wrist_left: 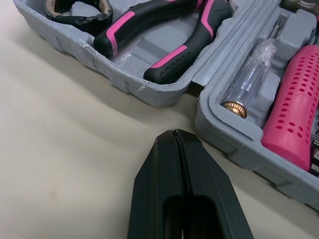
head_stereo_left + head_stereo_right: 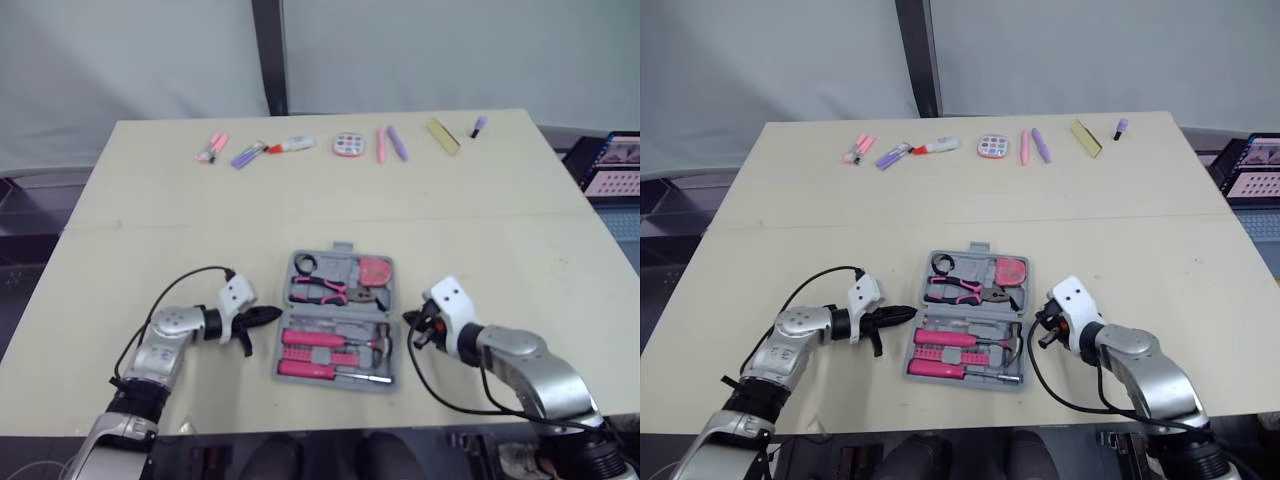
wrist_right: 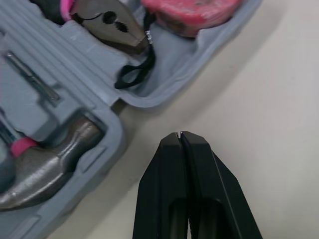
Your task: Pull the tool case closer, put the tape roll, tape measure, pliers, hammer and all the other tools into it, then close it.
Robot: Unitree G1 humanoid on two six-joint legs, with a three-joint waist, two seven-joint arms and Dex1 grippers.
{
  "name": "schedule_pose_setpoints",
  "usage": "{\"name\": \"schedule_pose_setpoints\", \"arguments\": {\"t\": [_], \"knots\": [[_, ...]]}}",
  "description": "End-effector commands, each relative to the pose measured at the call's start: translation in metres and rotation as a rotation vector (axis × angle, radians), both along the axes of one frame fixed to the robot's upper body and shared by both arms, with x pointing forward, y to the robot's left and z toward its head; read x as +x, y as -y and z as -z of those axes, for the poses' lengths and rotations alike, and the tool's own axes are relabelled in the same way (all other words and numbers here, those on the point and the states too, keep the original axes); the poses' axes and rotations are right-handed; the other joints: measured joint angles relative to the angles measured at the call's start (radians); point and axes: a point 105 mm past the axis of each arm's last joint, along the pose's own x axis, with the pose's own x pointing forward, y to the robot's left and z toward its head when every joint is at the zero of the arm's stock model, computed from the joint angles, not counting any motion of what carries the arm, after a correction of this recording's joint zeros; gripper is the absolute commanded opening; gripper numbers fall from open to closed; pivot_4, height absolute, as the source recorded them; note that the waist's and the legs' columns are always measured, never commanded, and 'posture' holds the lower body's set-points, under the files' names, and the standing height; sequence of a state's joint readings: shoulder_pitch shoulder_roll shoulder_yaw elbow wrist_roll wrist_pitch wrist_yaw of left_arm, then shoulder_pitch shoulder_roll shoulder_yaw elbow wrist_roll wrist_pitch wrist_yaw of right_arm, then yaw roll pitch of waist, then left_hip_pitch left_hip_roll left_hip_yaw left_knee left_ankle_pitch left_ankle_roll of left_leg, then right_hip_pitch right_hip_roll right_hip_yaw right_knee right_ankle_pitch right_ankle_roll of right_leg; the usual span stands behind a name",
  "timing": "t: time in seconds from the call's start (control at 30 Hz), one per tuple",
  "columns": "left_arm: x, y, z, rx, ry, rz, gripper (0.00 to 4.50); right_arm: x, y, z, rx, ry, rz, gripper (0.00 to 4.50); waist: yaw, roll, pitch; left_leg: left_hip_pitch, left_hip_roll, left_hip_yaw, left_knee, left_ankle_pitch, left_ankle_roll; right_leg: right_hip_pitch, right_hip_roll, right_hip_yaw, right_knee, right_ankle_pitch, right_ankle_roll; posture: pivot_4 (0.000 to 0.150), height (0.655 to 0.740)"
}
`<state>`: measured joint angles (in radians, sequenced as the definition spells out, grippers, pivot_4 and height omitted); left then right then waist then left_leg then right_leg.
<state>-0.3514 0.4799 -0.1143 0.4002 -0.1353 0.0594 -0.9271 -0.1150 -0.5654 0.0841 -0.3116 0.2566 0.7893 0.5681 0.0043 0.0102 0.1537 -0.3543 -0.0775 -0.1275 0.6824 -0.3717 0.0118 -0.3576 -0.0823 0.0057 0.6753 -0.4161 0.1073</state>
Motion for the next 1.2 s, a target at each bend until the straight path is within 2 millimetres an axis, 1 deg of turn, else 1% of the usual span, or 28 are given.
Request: {"name": "schedule_pose_setpoints", "arguments": {"t": [0.03, 0.17, 0.37, 0.5, 0.63, 0.8, 1.07, 1.2], "knots": [[0.004, 0.010, -0.004, -0.001, 0.009, 0.010, 0.00, 0.000, -0.011, -0.009, 0.017, 0.027, -0.044, 0.09, 0.000, 0.000, 0.000, 0.000, 0.000, 0.000, 0.000, 0.000, 0.000, 0.000, 0.000, 0.000, 0.000, 0.000, 0.000, 0.150, 0.7400], [0.005, 0.018, -0.010, -0.007, 0.018, 0.031, 0.00, -0.001, -0.017, -0.009, 0.021, 0.023, -0.067, 0.09, -0.005, 0.000, 0.000, 0.000, 0.000, 0.000, 0.000, 0.000, 0.000, 0.000, 0.000, 0.000, 0.000, 0.000, 0.000, 0.150, 0.7400], [0.005, 0.022, -0.010, 0.002, 0.015, 0.049, 0.00, -0.001, -0.026, -0.007, 0.025, 0.020, -0.094, 0.09, -0.005, 0.000, 0.000, 0.000, 0.000, 0.000, -0.001, 0.000, 0.000, -0.001, 0.000, 0.000, 0.002, 0.000, 0.000, 0.150, 0.7400], [0.001, 0.024, -0.010, 0.003, 0.001, 0.058, 0.00, -0.001, -0.029, -0.007, 0.028, 0.015, -0.109, 0.09, -0.006, 0.000, 0.000, 0.000, 0.000, 0.000, -0.001, 0.000, 0.000, -0.001, 0.000, 0.000, 0.001, 0.000, 0.000, 0.150, 0.7400], [-0.013, 0.025, -0.005, 0.001, -0.024, 0.064, 0.00, -0.010, -0.031, -0.003, 0.020, -0.014, -0.154, 0.09, -0.008, 0.000, 0.000, 0.000, 0.000, 0.000, -0.001, 0.000, 0.000, -0.002, 0.000, 0.000, 0.002, 0.000, 0.000, 0.150, 0.7400], [-0.027, 0.028, -0.005, -0.012, -0.045, 0.064, 0.00, -0.017, -0.031, -0.002, 0.006, -0.031, -0.205, 0.09, -0.008, 0.000, 0.000, 0.000, 0.001, 0.000, -0.002, 0.000, 0.000, -0.001, 0.000, 0.000, 0.000, 0.000, 0.000, 0.150, 0.7400], [-0.046, 0.026, -0.005, -0.017, -0.076, 0.039, 0.00, -0.032, -0.036, -0.002, 0.006, -0.075, -0.277, 0.09, -0.007, 0.000, 0.000, 0.000, 0.001, 0.000, -0.002, 0.000, 0.000, -0.001, 0.001, 0.000, -0.002, 0.000, 0.000, 0.150, 0.7400], [-0.053, 0.026, -0.004, -0.017, -0.092, 0.033, 0.00, -0.037, -0.036, -0.002, 0.004, -0.086, -0.288, 0.09, -0.006, -0.001, 0.000, 0.000, 0.001, 0.001, -0.002, 0.000, 0.000, 0.000, 0.001, 0.000, -0.003, 0.000, 0.000, 0.150, 0.7400]]}}
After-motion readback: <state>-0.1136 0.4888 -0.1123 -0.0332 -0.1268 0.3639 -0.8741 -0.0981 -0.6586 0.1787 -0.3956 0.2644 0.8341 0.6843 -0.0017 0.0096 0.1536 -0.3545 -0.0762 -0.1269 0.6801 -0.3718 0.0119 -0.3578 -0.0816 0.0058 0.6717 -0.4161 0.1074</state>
